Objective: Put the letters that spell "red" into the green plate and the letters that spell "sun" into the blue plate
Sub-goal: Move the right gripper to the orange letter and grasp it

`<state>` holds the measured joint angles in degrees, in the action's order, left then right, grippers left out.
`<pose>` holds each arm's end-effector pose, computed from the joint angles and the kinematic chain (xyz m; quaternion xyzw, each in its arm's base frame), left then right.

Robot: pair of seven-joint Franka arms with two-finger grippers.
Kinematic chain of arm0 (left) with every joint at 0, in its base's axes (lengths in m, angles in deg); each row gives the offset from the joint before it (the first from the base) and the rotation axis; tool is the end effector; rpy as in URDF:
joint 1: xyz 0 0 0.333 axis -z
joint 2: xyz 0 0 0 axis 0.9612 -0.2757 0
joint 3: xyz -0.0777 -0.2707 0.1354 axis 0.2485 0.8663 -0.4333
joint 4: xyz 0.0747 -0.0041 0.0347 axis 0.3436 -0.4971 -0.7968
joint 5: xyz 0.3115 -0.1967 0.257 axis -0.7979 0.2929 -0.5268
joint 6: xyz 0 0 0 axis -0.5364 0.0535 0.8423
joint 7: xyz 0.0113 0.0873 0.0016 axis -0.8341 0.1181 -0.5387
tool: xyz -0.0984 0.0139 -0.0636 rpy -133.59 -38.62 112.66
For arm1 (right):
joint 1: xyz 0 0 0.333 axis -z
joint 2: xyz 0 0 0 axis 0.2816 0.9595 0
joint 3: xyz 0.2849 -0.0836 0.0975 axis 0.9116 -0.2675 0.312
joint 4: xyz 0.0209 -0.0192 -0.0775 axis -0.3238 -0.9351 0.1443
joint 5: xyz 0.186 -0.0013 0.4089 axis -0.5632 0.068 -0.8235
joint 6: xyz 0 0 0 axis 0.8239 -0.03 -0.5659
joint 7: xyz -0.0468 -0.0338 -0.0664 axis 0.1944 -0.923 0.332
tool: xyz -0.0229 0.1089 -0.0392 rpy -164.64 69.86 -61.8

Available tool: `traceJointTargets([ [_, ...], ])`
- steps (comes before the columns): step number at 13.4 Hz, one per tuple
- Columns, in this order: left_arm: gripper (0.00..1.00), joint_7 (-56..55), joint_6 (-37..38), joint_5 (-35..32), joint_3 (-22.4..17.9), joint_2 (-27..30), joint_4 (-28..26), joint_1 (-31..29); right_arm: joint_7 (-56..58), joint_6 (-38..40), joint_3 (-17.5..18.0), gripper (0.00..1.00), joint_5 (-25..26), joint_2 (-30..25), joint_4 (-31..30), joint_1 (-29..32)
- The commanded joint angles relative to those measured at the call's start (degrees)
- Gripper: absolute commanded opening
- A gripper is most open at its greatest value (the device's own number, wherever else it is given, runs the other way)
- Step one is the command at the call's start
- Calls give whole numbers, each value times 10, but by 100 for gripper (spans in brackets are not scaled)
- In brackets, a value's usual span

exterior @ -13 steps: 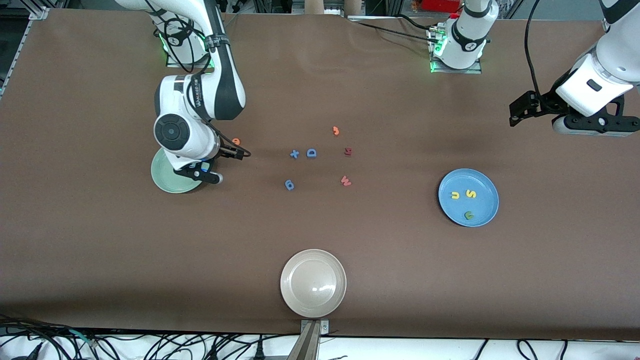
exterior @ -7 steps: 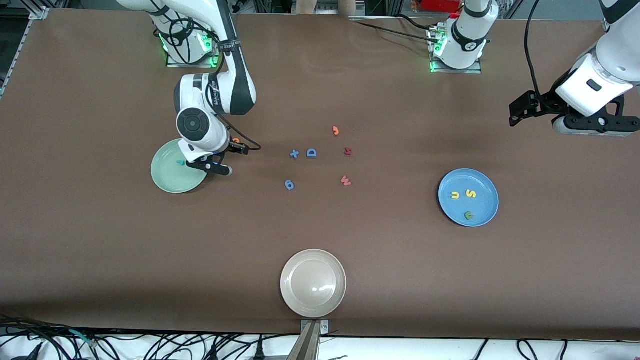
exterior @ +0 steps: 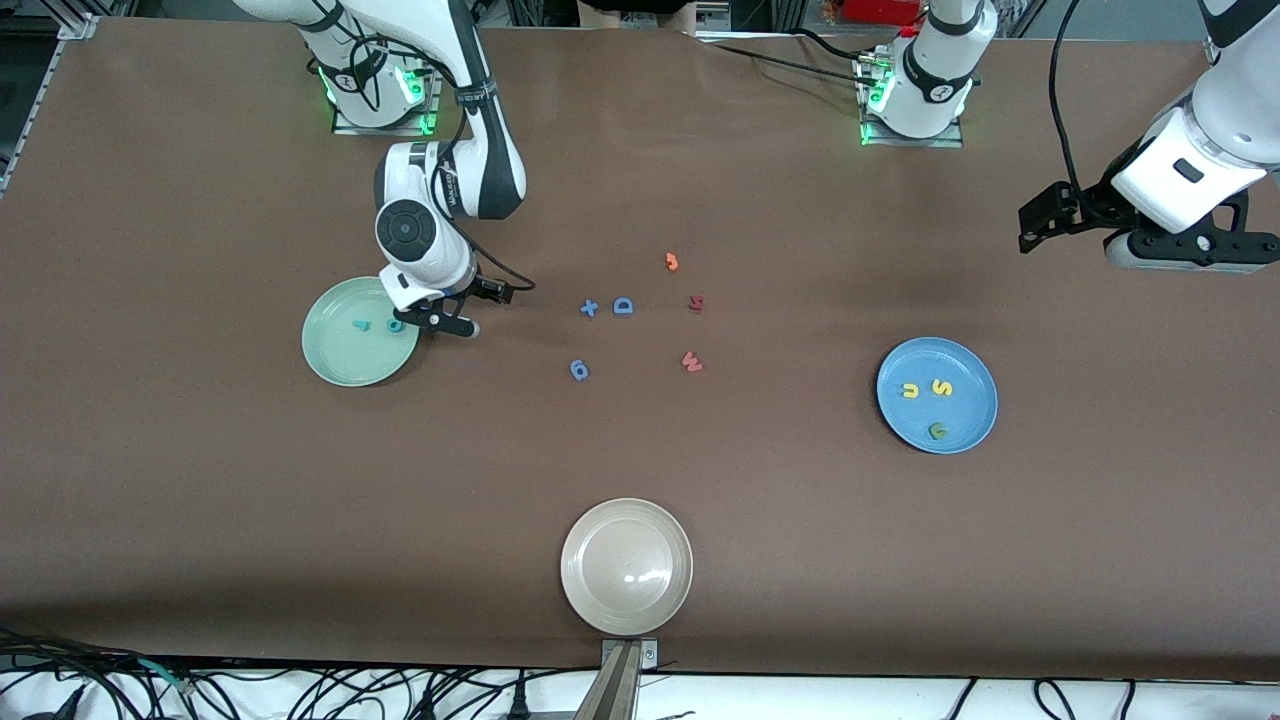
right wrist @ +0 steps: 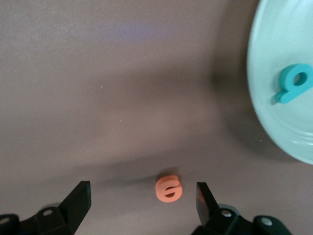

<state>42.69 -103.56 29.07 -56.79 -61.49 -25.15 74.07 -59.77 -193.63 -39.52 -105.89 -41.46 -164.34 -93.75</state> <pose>0.5943 -0.0594 0.5644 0.9996 -0.0131 -0.0227 0.0042 0.4915 0.2526 0.1370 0.9887 -0.1113 -0.0951 0.0335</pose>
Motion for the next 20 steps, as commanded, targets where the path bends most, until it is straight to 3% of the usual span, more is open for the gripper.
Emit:
traceJointTargets([
  [1,100,0,11,17,2,-6,15,-3,28,-12,-4,94,-16,1,-18,-6],
  [7,100,0,11,17,2,-6,15,-3,49,-15,-3,89,-32,13,-36,-6],
  [9,100,-1,11,17,2,-6,15,-3,50,-31,15,88,-48,21,-36,-5],
  [14,100,-1,11,17,2,-6,15,-3,58,-34,15,79,-49,23,-36,-4],
  [20,100,-1,11,17,2,-6,15,-3,69,-31,15,60,-49,23,-36,0],
])
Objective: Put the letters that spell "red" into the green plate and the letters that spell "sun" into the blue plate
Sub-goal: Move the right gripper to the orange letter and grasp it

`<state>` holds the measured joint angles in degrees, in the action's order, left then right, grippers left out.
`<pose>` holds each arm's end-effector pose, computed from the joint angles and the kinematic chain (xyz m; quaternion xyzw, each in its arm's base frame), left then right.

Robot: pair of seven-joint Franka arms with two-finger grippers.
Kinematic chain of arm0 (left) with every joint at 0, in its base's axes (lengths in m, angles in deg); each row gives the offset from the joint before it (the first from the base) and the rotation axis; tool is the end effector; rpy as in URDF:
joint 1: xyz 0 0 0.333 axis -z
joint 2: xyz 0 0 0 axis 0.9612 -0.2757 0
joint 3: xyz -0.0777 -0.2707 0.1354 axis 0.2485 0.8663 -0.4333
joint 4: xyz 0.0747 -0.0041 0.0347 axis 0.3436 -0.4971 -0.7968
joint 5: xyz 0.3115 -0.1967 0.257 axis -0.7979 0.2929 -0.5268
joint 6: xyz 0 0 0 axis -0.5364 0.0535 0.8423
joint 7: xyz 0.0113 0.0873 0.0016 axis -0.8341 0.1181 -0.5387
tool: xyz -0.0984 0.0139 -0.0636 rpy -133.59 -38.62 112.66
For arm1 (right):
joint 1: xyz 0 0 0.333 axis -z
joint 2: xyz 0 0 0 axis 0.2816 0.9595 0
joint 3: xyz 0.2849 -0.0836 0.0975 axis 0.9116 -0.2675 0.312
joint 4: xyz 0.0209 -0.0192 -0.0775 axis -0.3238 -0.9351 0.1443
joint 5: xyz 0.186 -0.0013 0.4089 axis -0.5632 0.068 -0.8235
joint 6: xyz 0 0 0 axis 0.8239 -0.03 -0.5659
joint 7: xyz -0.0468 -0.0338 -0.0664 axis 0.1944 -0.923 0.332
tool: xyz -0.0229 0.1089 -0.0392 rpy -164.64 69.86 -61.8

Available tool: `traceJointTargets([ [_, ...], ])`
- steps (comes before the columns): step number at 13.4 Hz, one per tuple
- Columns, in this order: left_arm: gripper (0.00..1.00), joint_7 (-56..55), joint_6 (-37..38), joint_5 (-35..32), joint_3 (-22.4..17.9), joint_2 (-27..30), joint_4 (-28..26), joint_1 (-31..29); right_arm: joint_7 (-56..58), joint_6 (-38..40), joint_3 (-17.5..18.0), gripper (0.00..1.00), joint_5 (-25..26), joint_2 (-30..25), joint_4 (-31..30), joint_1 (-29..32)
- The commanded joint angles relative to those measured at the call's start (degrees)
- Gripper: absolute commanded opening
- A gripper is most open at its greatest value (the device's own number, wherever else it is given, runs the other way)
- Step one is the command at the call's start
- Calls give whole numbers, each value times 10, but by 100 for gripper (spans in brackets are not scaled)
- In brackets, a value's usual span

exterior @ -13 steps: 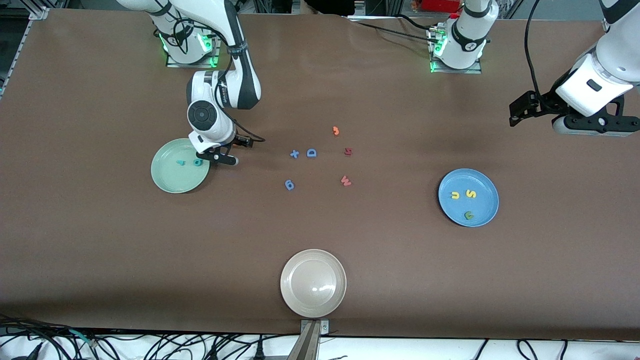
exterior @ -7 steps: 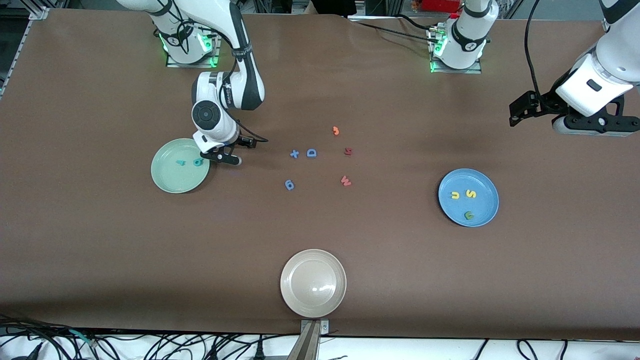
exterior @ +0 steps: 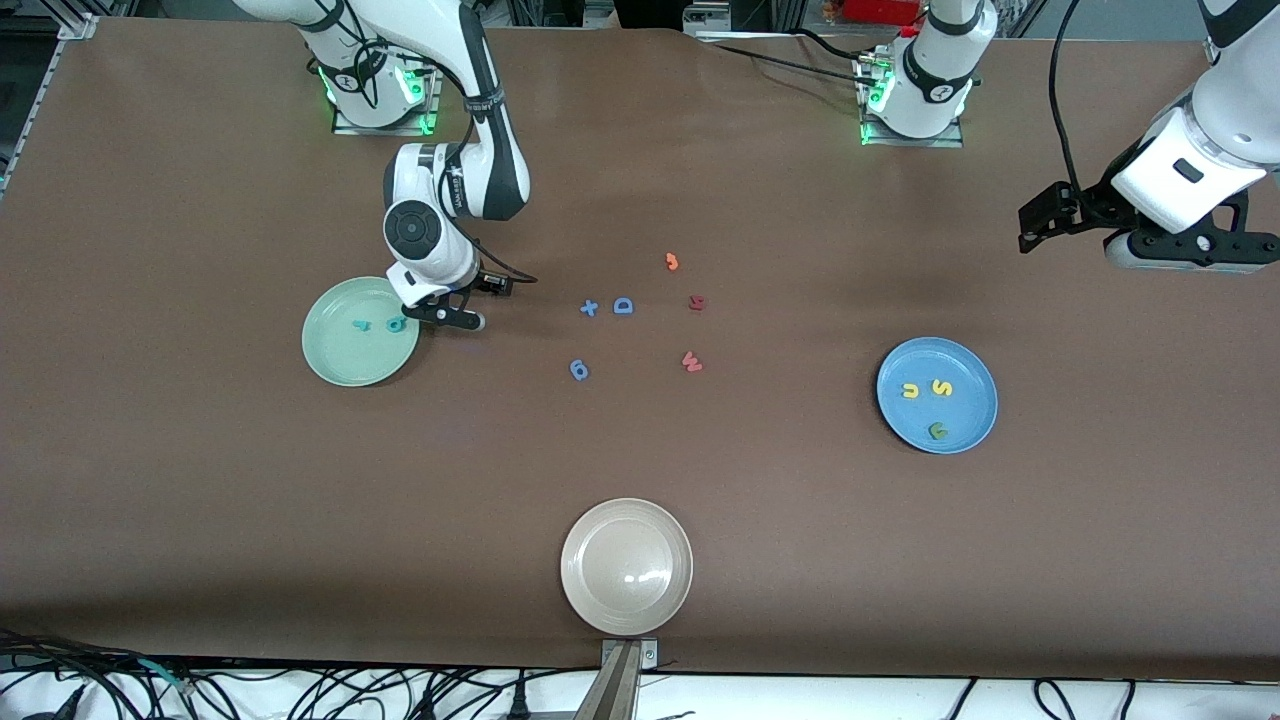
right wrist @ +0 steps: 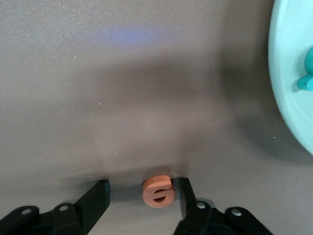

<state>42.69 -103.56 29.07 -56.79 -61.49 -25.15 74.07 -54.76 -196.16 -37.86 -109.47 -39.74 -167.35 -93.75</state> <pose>0.5943 -0.0594 0.5644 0.9996 -0.0131 -0.0227 0.0042 0.4697 0.2415 0.1065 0.9897 -0.0901 -0.1054 0.0345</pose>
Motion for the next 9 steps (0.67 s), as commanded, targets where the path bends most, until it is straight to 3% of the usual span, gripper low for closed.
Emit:
traceJointTargets([
  [1,100,-1,11,17,2,-6,15,-3,20,-5,-2,54,-13,6,-6,1],
  [3,100,-1,11,17,1,-6,15,-3,24,-4,-2,39,-13,6,-6,1],
  [6,100,0,11,17,1,-6,15,-3,32,-3,-3,0,-13,6,-6,2],
  [9,100,-1,11,17,1,-6,15,-3,33,-3,-3,0,-13,5,-6,2],
])
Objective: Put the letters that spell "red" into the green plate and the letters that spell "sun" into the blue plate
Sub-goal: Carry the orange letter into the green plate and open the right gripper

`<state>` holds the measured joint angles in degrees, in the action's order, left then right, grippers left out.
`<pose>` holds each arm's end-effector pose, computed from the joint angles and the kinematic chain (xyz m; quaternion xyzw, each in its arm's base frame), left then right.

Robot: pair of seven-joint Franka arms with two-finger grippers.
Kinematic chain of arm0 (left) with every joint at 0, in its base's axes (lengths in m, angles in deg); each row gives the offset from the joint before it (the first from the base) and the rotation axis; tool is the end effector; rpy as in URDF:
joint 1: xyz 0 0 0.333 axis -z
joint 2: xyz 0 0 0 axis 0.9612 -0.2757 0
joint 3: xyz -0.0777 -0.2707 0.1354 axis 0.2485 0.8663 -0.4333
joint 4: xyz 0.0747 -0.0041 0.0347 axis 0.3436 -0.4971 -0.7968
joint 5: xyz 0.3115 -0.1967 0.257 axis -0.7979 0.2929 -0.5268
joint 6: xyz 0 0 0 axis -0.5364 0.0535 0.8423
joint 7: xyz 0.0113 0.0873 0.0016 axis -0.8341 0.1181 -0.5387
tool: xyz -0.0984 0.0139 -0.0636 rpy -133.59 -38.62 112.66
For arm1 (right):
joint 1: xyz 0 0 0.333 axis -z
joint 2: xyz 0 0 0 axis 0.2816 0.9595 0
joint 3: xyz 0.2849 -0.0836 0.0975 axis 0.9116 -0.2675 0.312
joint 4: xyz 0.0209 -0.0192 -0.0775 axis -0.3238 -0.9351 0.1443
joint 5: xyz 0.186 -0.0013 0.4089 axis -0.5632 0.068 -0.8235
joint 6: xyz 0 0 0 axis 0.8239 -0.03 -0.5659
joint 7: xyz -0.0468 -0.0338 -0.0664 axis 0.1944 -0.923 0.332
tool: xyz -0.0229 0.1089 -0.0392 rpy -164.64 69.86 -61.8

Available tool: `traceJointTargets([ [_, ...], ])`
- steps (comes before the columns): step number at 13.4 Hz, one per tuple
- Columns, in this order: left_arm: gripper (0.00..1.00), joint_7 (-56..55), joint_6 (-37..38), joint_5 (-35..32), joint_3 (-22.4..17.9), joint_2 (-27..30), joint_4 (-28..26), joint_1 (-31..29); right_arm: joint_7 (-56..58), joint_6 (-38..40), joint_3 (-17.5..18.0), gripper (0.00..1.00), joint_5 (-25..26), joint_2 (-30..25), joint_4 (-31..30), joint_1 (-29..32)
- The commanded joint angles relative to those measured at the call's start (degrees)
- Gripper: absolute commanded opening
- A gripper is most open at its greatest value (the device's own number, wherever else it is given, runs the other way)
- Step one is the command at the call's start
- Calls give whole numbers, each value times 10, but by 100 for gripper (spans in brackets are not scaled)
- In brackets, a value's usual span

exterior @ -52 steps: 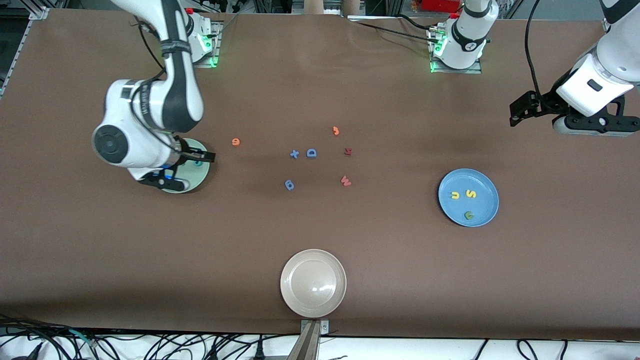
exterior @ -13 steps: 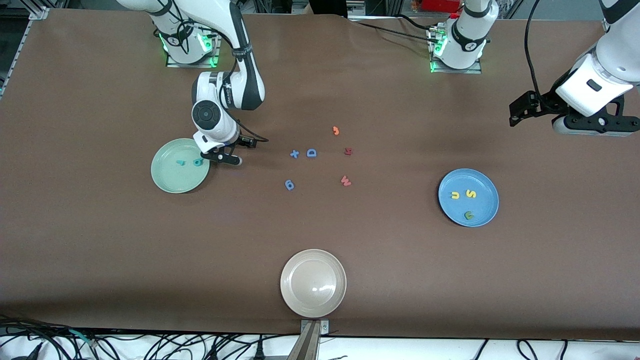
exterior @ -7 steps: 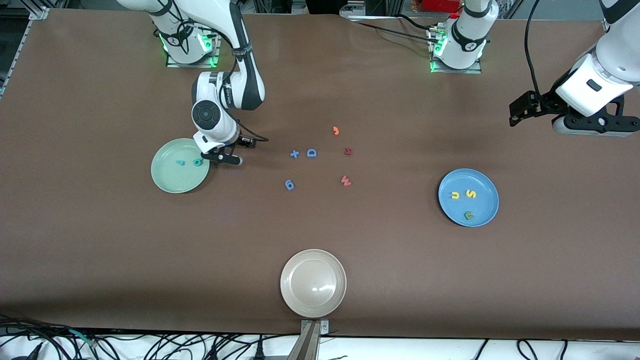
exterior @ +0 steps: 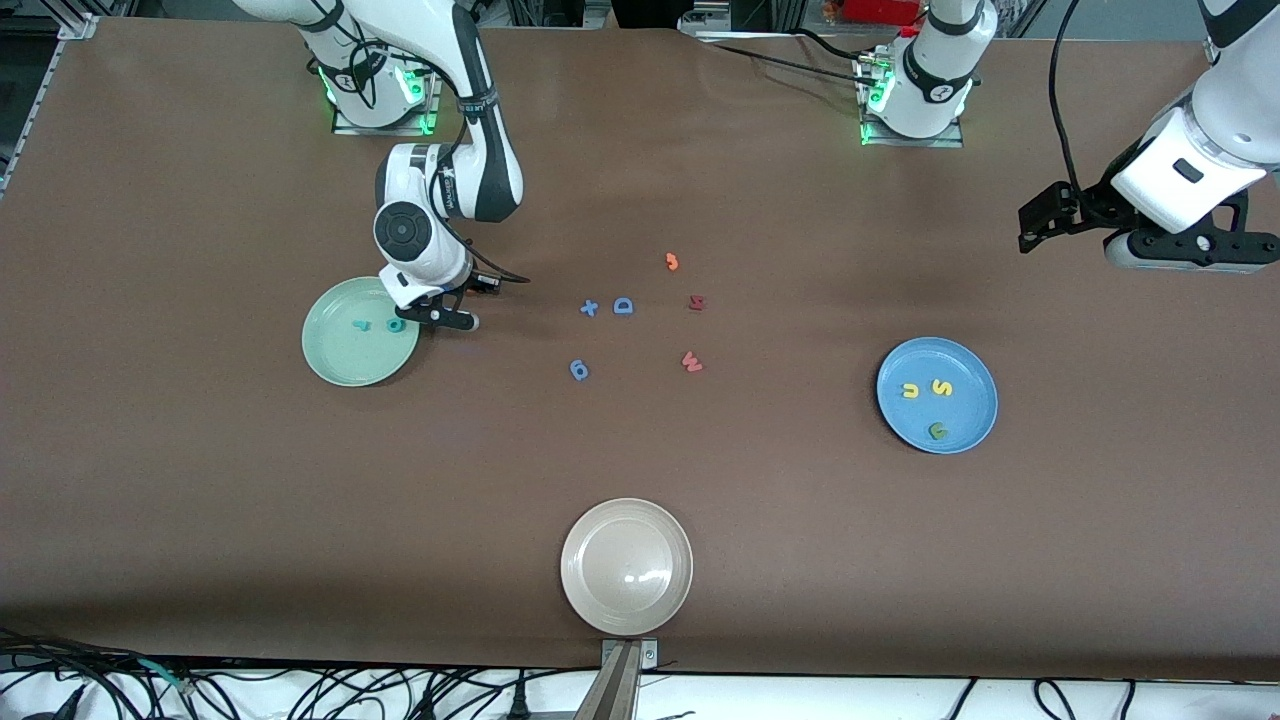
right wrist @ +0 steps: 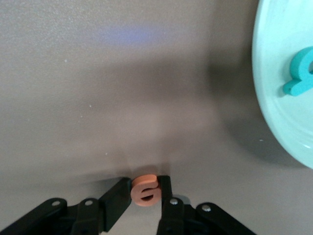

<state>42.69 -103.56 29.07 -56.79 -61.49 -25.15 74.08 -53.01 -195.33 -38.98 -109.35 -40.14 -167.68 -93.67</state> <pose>0.5943 -0.0595 0.5644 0.9996 -0.0132 -0.0227 0.0042 0.4727 0.2317 0.1104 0.9898 -0.0844 -0.1098 0.0322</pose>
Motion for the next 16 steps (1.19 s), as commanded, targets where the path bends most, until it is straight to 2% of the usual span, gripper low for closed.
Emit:
traceJointTargets([
  [1,100,-1,11,17,1,-6,15,-3,21,-9,2,0,-14,7,-1,2],
  [4,100,-1,11,17,1,-6,15,-3,50,63,-58,0,-13,1,22,1],
  [8,100,0,11,17,1,-6,15,-3,66,221,-176,0,-4,0,111,-3],
  [10,100,0,11,17,2,-6,15,-3,107,242,-214,0,13,3,127,4],
  [13,100,-1,11,17,1,-6,15,-3,195,232,-220,0,37,13,126,61],
  [16,100,-1,11,17,1,-6,15,-3,298,211,-201,0,36,32,118,136],
])
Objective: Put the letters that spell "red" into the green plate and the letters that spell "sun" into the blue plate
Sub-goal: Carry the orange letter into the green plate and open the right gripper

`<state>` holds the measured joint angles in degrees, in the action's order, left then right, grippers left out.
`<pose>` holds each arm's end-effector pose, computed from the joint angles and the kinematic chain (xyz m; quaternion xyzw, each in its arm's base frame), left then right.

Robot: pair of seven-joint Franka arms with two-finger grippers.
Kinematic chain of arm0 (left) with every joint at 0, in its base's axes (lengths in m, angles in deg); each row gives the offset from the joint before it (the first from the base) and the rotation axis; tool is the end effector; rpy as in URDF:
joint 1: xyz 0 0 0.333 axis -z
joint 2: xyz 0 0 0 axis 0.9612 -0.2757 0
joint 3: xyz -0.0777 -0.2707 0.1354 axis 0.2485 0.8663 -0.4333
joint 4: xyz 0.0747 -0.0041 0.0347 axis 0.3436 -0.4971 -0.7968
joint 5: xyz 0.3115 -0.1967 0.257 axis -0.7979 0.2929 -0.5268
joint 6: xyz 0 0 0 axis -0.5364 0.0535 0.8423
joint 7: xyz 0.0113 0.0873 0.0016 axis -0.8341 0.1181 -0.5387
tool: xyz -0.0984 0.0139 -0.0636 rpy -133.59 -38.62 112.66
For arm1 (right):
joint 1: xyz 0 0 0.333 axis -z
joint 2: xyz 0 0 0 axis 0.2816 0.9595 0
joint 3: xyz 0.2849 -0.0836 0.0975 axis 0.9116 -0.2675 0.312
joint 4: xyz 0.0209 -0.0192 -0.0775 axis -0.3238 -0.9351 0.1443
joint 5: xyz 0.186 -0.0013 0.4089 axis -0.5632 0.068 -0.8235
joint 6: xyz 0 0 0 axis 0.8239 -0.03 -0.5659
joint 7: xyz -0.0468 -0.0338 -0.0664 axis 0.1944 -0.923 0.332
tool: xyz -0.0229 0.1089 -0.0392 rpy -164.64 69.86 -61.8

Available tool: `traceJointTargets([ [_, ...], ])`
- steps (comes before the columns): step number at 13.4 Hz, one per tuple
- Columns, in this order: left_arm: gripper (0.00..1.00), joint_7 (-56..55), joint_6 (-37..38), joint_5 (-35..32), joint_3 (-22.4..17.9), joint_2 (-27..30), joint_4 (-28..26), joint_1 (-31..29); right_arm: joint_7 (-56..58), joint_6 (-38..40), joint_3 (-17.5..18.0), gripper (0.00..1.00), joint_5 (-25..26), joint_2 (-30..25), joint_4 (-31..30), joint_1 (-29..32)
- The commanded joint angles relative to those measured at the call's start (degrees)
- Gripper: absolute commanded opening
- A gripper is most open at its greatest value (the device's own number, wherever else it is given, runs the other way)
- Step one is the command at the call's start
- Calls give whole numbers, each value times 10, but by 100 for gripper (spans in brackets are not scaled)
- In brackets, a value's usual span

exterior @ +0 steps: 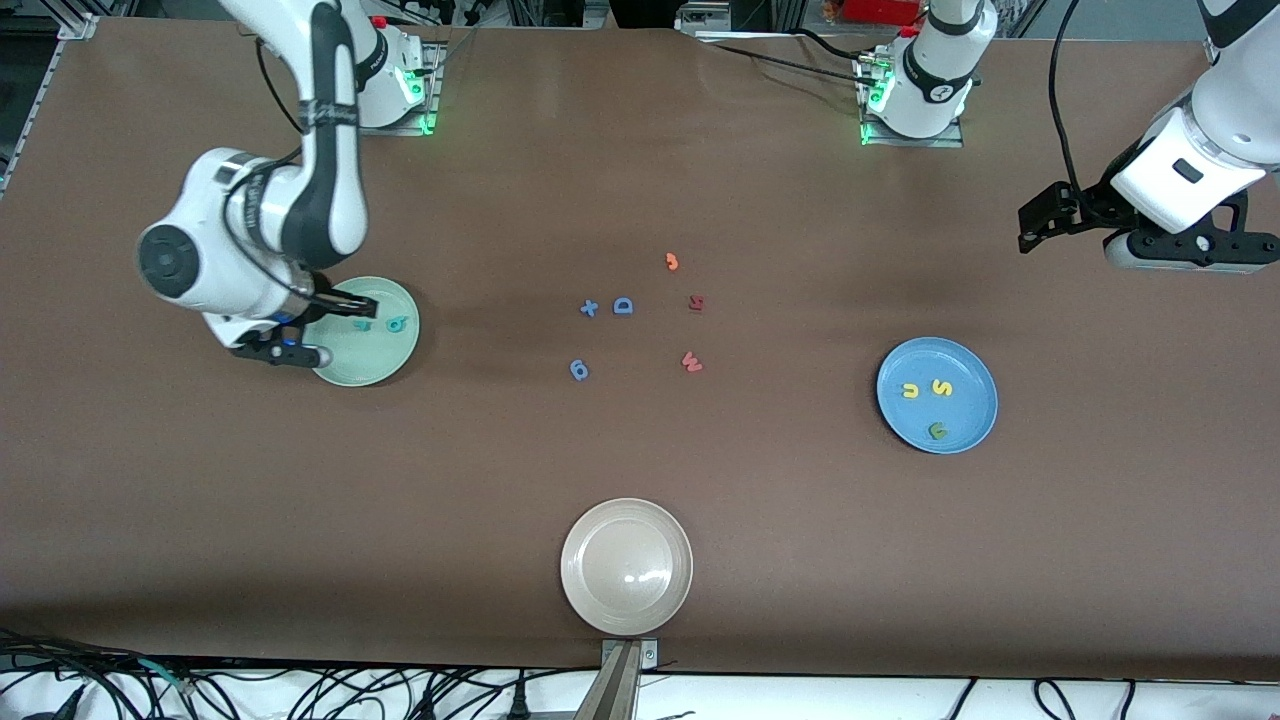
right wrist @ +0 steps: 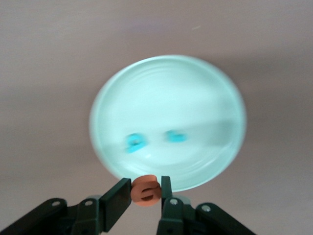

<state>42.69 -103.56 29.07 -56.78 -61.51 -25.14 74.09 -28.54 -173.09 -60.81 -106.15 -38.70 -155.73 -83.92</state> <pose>0.5944 -0.0597 0.5643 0.9996 -0.0133 -0.0228 0.0042 0.5877 0.0209 0.2497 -0.9900 0.0586 0.1275 0.0144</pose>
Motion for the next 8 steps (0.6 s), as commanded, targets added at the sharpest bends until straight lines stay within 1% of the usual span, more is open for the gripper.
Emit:
traceJointTargets([
  [1,100,-1,11,17,2,-6,15,-3,56,-24,23,0,4,26,-8,43],
  [2,100,-1,11,17,1,-6,15,-3,55,-35,27,0,3,32,-13,43],
  [3,100,-1,11,17,1,-6,15,-3,55,-47,38,0,-1,43,-23,43],
  [5,100,-1,11,17,2,-6,15,-3,55,-89,60,0,-4,48,-42,48],
  [7,100,-1,11,17,1,-6,15,-3,60,-95,84,0,-4,48,-40,78],
  [8,100,-1,12,17,2,-6,15,-3,65,-97,91,2,-4,48,-39,88],
])
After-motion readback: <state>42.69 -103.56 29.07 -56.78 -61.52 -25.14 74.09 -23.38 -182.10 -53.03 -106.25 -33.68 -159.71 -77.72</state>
